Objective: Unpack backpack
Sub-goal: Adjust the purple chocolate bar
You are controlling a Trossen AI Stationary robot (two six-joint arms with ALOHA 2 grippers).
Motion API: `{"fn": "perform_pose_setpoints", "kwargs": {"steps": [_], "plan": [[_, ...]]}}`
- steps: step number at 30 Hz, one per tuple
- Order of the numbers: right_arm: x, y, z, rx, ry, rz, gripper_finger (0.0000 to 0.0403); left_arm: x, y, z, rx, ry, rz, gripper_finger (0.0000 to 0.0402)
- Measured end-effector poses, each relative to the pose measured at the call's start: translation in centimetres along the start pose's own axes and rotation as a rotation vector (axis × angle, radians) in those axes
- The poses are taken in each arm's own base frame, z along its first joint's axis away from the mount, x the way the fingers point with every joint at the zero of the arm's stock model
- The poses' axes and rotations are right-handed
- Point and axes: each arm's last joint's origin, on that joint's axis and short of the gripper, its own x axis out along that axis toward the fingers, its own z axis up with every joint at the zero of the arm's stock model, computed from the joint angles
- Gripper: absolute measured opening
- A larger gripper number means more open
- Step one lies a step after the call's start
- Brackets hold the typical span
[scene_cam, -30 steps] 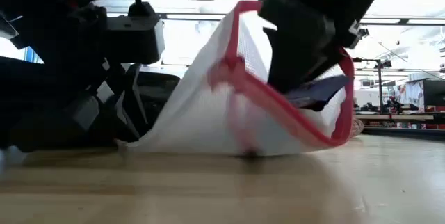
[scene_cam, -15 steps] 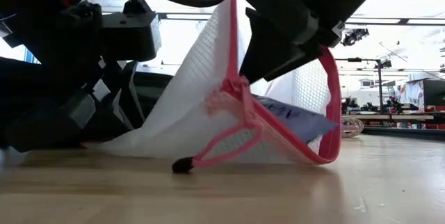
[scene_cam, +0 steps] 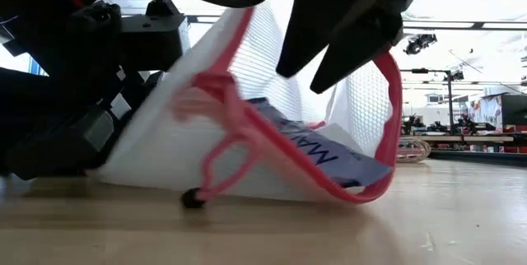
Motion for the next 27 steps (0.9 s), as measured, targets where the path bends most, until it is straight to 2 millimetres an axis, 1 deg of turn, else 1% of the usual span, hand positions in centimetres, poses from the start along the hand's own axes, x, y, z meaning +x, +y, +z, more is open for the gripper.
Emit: {"fn": "perform_pose_setpoints", "kwargs": {"steps": [4,6,9,12,14,16,18,20,23,27], "plan": [[-0.4,0.9,-0.4,0.001,-0.022,0.042,0.0323,0.0,0.0,0.0,-0.002,0.000,-0.001,0.0117],[-0.3,1.5,-0.7,-0.016,-0.036,0.070,0.0323,0.0,0.0,0.0,-0.002,0.000,-0.001,0.0117],[0.4,2.5,-1.4,-0.129,-0.044,0.106,0.0323,0.0,0.0,0.0,-0.003,0.000,-0.002,0.0117],[0.9,2.8,-2.2,-0.328,-0.034,0.090,0.0323,0.0,0.0,0.1,-0.007,-0.003,-0.004,0.0117],[0.8,2.4,-2.5,-0.436,-0.025,0.027,0.0320,0.0,0.0,0.1,-0.010,-0.004,-0.007,0.0117],[0.3,1.6,-2.7,-0.485,-0.010,-0.087,0.0316,0.0,-0.1,0.2,-0.017,-0.005,-0.018,0.0117],[0.2,0.1,-2.3,-0.488,-0.001,-0.213,0.0312,0.0,-0.1,0.2,-0.024,-0.010,-0.024,0.0117],[0.4,-1.3,-1.4,-0.453,-0.007,-0.315,0.0308,0.0,-0.2,0.3,-0.032,-0.017,-0.029,0.0117],[1.1,-2.1,-0.2,-0.467,-0.009,-0.330,0.0307,0.0,-0.3,0.4,-0.033,-0.019,-0.041,0.0117],[1.1,-1.3,0.7,-0.497,-0.026,-0.198,0.0307,0.0,-0.3,0.4,-0.036,-0.012,-0.060,0.0117]]}}
